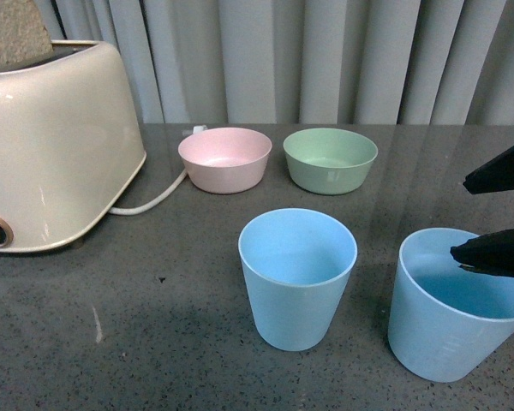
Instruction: Stack blue cups with both arms
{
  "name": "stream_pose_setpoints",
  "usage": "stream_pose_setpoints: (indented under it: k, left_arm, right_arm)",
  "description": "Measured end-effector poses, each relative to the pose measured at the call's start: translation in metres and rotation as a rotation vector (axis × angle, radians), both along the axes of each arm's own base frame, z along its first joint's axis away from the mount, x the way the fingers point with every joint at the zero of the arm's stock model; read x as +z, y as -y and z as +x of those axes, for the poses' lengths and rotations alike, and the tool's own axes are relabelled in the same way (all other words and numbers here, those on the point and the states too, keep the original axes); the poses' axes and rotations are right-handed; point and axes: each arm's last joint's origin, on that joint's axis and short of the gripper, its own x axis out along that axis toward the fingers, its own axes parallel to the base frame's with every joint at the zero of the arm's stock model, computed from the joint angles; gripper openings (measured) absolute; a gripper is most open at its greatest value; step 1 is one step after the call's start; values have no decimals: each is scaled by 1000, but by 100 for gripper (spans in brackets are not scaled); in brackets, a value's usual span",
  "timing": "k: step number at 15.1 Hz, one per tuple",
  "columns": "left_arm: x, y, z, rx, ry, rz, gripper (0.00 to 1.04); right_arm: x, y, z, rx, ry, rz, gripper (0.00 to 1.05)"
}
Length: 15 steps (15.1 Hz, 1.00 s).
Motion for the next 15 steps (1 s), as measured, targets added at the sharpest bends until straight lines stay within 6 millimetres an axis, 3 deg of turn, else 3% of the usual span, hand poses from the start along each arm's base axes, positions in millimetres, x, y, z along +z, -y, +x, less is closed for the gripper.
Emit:
stream_pose_setpoints:
  k: [4,6,11,15]
  left_arm:
    - [0,0,0,0,0,0,98]
    - [0,0,0,0,0,0,98]
    - [0,0,0,0,0,0,98]
    - [0,0,0,0,0,0,98]
  right_arm:
    - [-5,-2,1,-4,-34,-1,35]
    - [-6,-3,1,-3,-37,0,3]
    - [-5,-6,0,-11,-37,12,2]
    - [13,-6,1,-24,-32,42,2]
